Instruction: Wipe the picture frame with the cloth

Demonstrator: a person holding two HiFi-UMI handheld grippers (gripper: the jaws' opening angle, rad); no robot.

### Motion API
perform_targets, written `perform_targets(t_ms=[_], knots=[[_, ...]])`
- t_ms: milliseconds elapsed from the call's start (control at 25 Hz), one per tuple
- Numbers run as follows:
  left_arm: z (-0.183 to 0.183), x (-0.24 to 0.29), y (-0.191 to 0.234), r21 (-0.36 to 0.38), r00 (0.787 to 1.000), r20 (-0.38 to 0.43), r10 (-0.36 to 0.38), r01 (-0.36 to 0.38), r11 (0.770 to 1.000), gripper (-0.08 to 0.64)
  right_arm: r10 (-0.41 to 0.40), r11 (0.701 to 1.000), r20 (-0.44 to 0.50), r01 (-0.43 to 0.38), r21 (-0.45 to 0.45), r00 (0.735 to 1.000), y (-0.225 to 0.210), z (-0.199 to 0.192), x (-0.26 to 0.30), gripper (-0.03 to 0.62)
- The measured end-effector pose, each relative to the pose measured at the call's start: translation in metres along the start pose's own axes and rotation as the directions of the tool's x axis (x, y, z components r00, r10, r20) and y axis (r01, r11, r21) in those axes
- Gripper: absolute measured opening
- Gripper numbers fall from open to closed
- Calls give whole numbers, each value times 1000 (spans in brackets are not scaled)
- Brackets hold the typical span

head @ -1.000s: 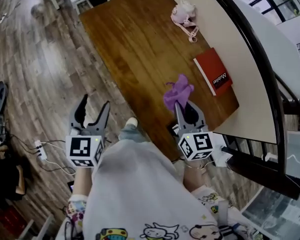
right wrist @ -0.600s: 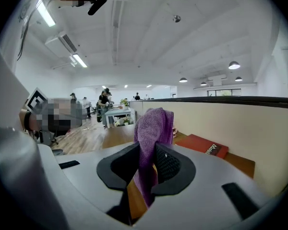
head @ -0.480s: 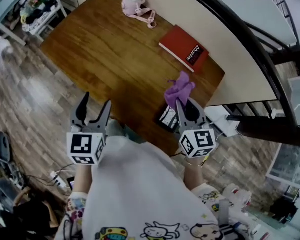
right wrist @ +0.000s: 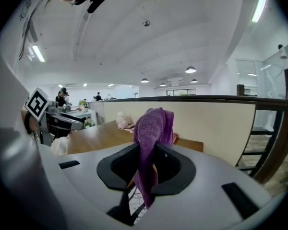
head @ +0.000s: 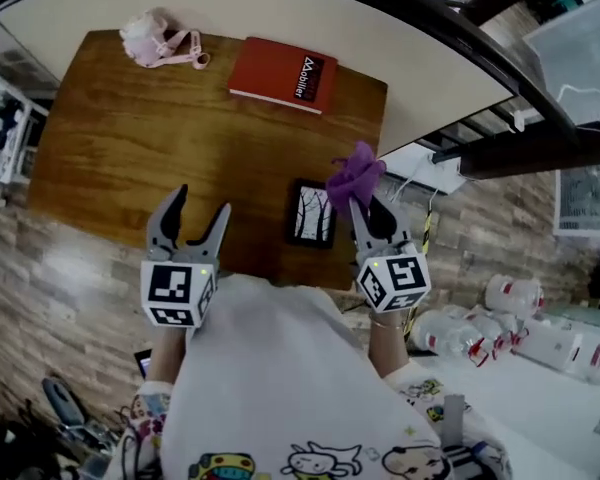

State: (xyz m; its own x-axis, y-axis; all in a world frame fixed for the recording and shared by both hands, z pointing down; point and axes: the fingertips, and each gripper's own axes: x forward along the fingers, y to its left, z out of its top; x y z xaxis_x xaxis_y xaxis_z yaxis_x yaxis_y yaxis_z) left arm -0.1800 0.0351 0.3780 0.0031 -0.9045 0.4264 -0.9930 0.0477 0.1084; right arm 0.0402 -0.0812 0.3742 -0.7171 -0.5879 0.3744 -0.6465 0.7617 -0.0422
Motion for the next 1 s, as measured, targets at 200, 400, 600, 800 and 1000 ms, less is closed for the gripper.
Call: perform_targets(t_ms=[200, 400, 600, 800, 1000], knots=[[1, 43, -26, 57, 981, -54, -188, 191, 980, 268, -159, 985, -31, 161, 62, 987, -18, -14, -23, 67], [-2, 71, -51, 83, 955, -102, -278, 286, 955, 268, -225, 969, -41, 228, 93, 973, -33, -22, -32, 67], [-5, 84, -73, 91, 939, -128, -319, 331, 939, 268, -231, 967, -42, 234, 100, 972, -39, -24, -38, 67], [-19, 90, -94, 87, 921, -159, -357, 373, 924, 267, -232, 966, -51, 236, 109, 971, -40, -33, -41, 67], [-39, 97, -109, 61, 905, -191, -380, 397, 916, 267, -217, 967, -70, 224, 117, 974, -37, -44, -40, 67]])
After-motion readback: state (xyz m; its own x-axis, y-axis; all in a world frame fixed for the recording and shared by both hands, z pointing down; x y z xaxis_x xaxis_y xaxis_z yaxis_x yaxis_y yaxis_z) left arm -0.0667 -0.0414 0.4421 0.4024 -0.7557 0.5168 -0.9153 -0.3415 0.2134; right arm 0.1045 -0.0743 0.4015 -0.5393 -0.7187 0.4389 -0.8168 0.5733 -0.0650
